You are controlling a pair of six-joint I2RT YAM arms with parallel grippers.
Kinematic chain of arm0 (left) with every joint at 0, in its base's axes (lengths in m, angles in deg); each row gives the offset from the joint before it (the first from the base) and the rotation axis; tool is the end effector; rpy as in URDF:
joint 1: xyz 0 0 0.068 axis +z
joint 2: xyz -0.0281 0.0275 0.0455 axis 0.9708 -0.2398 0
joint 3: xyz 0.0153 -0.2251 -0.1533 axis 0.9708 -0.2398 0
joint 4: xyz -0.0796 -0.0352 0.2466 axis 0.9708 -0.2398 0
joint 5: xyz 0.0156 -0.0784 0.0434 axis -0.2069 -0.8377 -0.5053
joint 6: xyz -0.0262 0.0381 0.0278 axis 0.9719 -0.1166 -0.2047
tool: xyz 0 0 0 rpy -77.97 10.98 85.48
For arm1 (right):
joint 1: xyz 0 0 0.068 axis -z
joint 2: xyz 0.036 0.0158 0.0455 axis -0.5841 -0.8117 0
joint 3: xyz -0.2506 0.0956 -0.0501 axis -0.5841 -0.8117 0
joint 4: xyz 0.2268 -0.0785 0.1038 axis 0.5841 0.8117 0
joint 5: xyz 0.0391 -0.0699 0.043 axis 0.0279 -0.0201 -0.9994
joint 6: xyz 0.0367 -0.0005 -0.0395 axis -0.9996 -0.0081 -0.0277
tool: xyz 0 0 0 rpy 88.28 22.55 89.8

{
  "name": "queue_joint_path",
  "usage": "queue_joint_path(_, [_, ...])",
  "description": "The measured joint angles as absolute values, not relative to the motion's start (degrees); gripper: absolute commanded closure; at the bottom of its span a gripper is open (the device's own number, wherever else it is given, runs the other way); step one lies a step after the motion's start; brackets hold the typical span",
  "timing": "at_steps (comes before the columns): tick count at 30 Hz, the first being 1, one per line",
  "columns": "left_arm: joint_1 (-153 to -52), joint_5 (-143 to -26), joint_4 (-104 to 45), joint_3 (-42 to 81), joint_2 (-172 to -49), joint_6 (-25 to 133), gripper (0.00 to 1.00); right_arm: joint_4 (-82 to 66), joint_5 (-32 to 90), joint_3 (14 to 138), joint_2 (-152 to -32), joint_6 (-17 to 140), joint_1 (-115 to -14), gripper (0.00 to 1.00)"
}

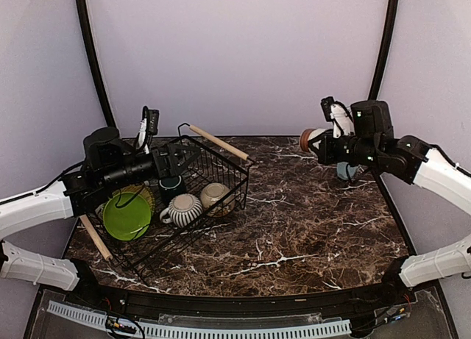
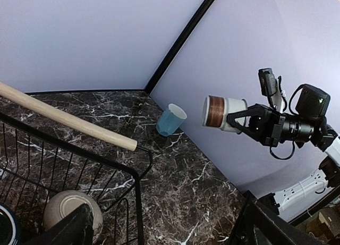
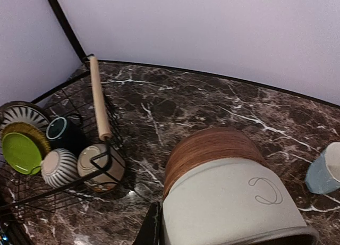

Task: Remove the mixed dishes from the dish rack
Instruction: Place the cup at the corner of the board.

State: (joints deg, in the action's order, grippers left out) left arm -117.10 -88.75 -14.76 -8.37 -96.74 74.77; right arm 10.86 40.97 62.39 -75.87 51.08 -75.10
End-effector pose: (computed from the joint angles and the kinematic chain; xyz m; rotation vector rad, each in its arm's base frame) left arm 0.1864 -0.1722 0.3329 0.3089 1.6599 -1.1588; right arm 0.2007 0.1608 0.3583 -0.3243 1.9771 0.5654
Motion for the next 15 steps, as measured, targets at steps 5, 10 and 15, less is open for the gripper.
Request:
queue_joint_path(5, [-117.1, -86.5, -21.5, -7.0, -94.8, 70.7, 0.01, 25.3, 47.2, 68.3, -78.7, 54.7, -68.0, 1.0])
queue_joint_path(10, [-117.1, -84.5, -24.4, -6.9, -93.5, 68.4, 0.01, 35.6, 48.0, 71.3, -87.4, 55.1, -59.8, 1.0])
queue_joint_path(15, [-117.1, -84.1, -26.2, -6.9, -93.5, 67.5, 0.01, 42.2, 49.4, 73.7, -96.6, 55.3, -54.8, 1.0])
